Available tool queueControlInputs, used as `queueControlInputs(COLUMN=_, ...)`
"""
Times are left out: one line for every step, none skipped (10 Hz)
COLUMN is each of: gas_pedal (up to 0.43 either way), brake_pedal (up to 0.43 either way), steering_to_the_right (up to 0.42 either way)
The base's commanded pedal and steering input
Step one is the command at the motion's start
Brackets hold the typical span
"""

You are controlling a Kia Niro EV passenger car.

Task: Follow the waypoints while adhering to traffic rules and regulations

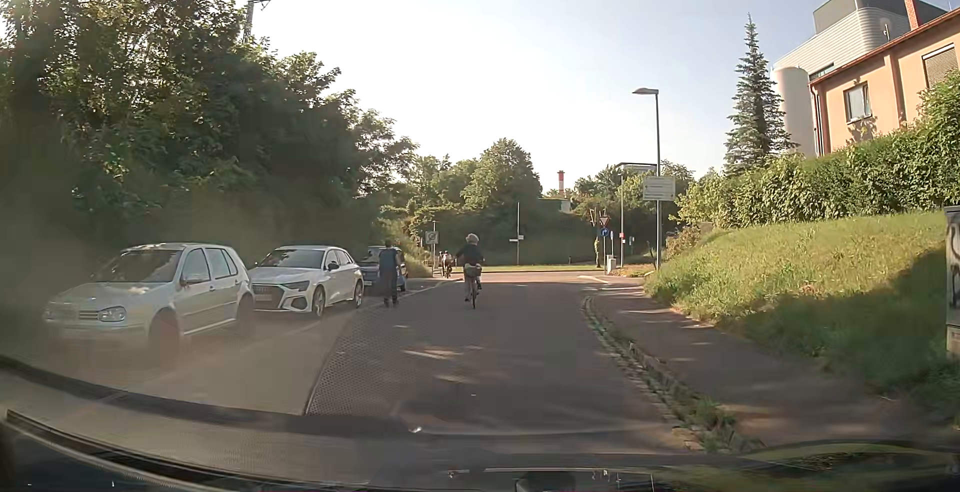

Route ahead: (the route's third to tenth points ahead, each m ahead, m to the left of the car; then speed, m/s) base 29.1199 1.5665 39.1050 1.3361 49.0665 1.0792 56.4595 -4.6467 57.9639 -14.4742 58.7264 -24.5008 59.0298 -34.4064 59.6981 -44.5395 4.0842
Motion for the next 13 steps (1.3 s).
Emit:
queueControlInputs(gas_pedal=0.087, brake_pedal=0.000, steering_to_the_right=0.008)
queueControlInputs(gas_pedal=0.087, brake_pedal=0.000, steering_to_the_right=0.008)
queueControlInputs(gas_pedal=0.087, brake_pedal=0.000, steering_to_the_right=0.008)
queueControlInputs(gas_pedal=0.098, brake_pedal=0.000, steering_to_the_right=0.008)
queueControlInputs(gas_pedal=0.098, brake_pedal=0.000, steering_to_the_right=0.008)
queueControlInputs(gas_pedal=0.098, brake_pedal=0.000, steering_to_the_right=0.008)
queueControlInputs(gas_pedal=0.098, brake_pedal=0.000, steering_to_the_right=0.008)
queueControlInputs(gas_pedal=0.098, brake_pedal=0.000, steering_to_the_right=0.008)
queueControlInputs(gas_pedal=0.098, brake_pedal=0.000, steering_to_the_right=0.012)
queueControlInputs(gas_pedal=0.098, brake_pedal=0.000, steering_to_the_right=0.016)
queueControlInputs(gas_pedal=0.098, brake_pedal=0.000, steering_to_the_right=0.021)
queueControlInputs(gas_pedal=0.098, brake_pedal=0.000, steering_to_the_right=0.023)
queueControlInputs(gas_pedal=0.098, brake_pedal=0.000, steering_to_the_right=0.024)
